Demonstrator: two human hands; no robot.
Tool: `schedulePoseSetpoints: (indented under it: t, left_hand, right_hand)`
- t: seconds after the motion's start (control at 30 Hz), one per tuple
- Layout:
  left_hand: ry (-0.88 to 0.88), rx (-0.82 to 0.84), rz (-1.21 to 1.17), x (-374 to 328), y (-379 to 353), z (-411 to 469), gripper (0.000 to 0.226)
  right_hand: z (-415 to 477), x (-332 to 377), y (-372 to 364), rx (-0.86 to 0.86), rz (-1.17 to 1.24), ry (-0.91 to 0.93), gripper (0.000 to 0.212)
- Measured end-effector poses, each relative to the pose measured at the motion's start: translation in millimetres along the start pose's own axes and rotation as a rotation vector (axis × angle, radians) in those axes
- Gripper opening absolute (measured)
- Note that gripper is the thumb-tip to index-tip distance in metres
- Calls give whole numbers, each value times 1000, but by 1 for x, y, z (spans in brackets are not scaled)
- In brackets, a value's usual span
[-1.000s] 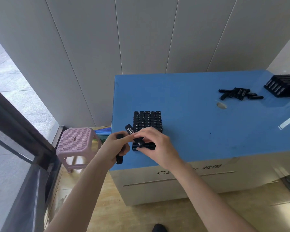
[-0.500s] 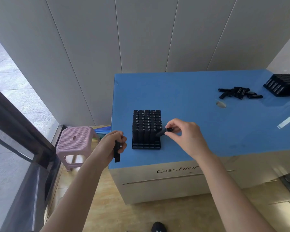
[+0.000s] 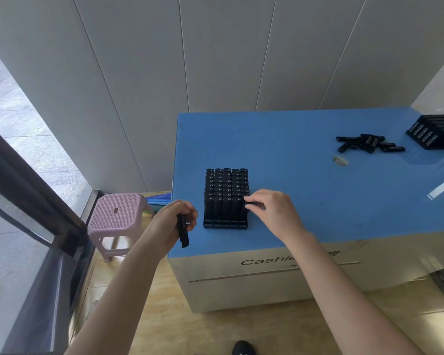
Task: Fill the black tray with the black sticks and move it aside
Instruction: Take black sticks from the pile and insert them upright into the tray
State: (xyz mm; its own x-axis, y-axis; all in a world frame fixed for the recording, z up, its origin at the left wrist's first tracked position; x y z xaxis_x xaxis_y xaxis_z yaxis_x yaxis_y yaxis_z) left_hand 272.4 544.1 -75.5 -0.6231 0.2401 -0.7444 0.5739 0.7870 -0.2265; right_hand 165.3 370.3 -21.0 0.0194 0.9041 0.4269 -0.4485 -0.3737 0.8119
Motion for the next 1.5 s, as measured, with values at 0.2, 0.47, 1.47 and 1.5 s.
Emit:
schedulePoseSetpoints:
  t: [0.2, 0.47, 1.47, 1.5]
  left_hand:
    - [17, -9, -4, 2, 0, 1, 25]
    - [-16, -84, -82, 3, 9, 3, 20]
    - [-348, -557, 1174, -22, 39, 5, 27]
    - [-349, -560, 1170, -23, 41, 6, 26]
  right_hand:
    - [6, 7, -8, 48, -72, 56, 19]
    - [-9, 38, -10, -75, 35, 112, 35]
    - [28, 50, -45, -29, 138, 104, 18]
    - [29, 53, -46, -18, 121, 125, 19]
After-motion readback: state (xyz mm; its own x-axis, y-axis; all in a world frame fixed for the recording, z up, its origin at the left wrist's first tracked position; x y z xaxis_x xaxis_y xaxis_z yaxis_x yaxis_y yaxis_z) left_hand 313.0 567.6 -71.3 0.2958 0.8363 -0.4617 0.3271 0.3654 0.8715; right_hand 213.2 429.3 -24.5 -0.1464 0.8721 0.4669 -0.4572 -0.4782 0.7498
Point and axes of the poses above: each hand's wrist, its own z-axis towards the middle knuckle, its own y-axis out of the back of the hand, x = y × z, the point moved 10 cm from there along z, towards the middle knuckle, and after that the axes turned 14 degrees about y, right-handed, at the moved point
